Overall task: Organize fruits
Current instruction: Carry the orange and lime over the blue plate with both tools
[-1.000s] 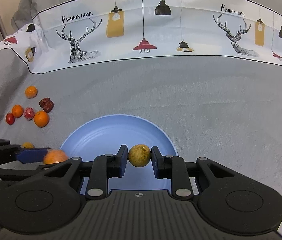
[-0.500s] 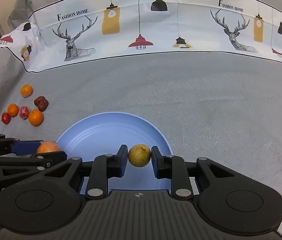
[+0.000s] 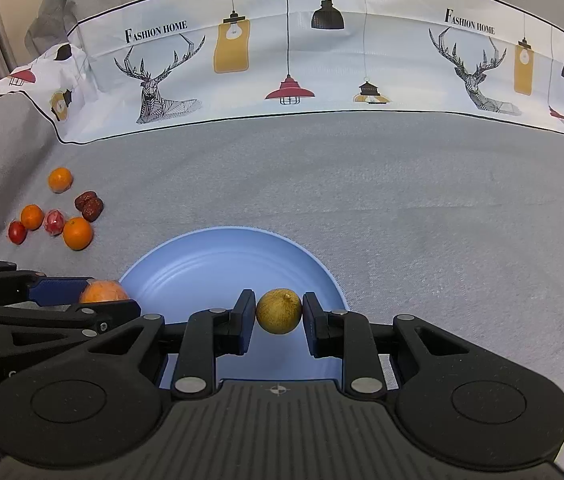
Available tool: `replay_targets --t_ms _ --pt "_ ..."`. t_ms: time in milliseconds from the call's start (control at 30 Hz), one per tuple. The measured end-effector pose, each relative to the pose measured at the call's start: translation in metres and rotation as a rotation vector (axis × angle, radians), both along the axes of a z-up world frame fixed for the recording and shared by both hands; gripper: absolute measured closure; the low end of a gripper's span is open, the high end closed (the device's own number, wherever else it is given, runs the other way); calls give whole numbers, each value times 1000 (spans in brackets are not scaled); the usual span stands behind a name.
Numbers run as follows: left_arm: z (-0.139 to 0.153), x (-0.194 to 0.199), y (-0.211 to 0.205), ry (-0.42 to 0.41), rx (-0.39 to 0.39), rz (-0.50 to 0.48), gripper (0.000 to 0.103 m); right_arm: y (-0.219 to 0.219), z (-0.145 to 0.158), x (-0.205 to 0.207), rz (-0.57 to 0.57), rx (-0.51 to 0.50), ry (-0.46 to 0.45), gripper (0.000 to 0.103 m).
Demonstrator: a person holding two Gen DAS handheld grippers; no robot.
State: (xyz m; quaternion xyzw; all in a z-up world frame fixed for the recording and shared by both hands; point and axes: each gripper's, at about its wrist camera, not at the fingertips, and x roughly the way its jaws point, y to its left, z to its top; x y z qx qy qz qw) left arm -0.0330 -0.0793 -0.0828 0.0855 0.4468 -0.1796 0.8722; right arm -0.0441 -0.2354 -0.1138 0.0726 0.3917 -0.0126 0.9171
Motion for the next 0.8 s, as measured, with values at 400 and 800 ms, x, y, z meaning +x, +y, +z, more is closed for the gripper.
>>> replay_targets --t_ms 400,800 --pt "2 -1 -2 1 2 -1 62 2 2 1 13 -7 -3 76" --pt "1 -1 -4 -1 12 -1 62 2 2 1 15 -7 -3 76"
